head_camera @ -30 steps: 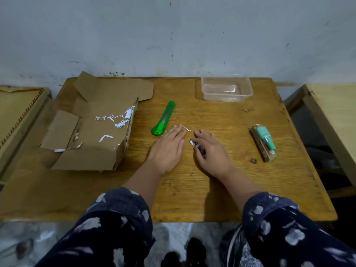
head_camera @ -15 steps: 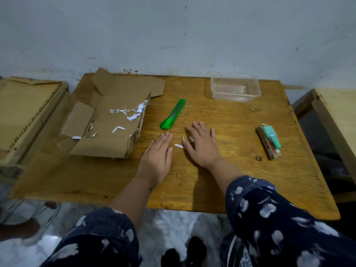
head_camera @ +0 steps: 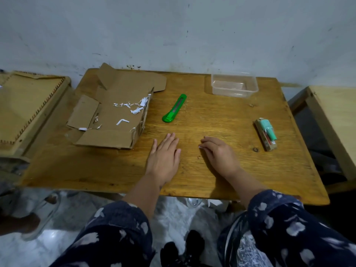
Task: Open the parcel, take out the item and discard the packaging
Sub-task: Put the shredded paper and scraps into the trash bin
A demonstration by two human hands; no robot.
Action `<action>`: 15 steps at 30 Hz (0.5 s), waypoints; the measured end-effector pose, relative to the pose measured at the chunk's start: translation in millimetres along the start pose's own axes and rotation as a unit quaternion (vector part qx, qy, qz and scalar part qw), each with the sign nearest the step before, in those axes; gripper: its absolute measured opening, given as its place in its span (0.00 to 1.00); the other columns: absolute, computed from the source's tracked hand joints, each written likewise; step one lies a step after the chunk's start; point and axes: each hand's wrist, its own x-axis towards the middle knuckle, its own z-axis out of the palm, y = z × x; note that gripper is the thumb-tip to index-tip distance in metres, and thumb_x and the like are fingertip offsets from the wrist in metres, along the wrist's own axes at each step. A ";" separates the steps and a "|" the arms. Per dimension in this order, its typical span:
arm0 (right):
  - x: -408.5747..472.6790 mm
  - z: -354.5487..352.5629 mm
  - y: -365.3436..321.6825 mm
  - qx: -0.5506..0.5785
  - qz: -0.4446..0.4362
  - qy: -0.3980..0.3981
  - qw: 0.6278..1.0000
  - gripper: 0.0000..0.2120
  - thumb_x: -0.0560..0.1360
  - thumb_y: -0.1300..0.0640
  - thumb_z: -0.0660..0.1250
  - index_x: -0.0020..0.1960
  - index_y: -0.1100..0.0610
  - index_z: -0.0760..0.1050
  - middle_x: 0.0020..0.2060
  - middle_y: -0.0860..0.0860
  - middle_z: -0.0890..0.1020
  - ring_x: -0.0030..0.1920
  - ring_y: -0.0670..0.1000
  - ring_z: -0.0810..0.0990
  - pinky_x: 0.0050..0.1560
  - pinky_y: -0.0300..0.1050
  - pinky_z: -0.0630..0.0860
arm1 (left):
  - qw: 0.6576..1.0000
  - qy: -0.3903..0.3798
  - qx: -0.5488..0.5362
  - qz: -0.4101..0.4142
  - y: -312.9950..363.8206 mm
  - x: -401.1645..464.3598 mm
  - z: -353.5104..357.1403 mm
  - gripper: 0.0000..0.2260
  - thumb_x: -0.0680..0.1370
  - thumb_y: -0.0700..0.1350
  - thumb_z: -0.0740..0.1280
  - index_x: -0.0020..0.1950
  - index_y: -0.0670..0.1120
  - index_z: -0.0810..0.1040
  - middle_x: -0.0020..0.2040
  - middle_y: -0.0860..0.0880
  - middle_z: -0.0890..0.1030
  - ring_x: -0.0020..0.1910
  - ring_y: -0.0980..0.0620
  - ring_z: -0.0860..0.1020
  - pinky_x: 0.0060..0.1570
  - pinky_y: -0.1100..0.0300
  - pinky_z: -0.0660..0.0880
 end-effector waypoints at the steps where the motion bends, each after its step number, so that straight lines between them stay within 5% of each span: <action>1: -2.9 -5.1 1.3 -0.002 0.000 0.009 1.000 0.06 0.73 0.63 0.68 0.49 0.60 0.82 0.51 0.56 0.84 0.54 0.55 0.82 0.56 0.47 0.78 | 1.000 -0.006 0.001 0.003 4.3 -0.1 0.9 0.22 0.83 0.51 0.46 0.77 0.48 0.56 0.78 0.53 0.54 0.77 0.58 0.47 0.75 0.51 0.39; 5: -4.5 -18.6 -0.8 -0.010 0.027 0.015 0.999 0.12 0.73 0.62 0.64 0.55 0.57 0.79 0.55 0.54 0.81 0.59 0.54 0.76 0.61 0.50 0.73 | 1.000 -0.022 0.016 0.000 14.6 -1.0 4.1 0.23 0.83 0.53 0.45 0.78 0.50 0.53 0.79 0.54 0.51 0.77 0.59 0.44 0.74 0.49 0.37; 9: -5.2 -20.3 -7.2 -0.119 0.041 -0.126 0.984 0.18 0.79 0.48 0.55 0.68 0.48 0.70 0.71 0.52 0.69 0.73 0.55 0.62 0.71 0.54 0.61 | 0.999 -0.033 0.028 0.001 15.2 -2.0 3.2 0.24 0.83 0.53 0.44 0.78 0.50 0.51 0.79 0.54 0.49 0.77 0.58 0.44 0.75 0.48 0.38; 15: -13.1 -42.8 -12.0 -0.110 0.061 -0.275 0.953 0.29 0.75 0.54 0.58 0.74 0.47 0.58 0.76 0.51 0.56 0.76 0.54 0.50 0.75 0.53 0.53 | 0.998 -0.047 0.031 -0.008 23.3 -4.6 -0.6 0.24 0.83 0.54 0.45 0.78 0.49 0.51 0.79 0.52 0.49 0.77 0.55 0.44 0.75 0.45 0.39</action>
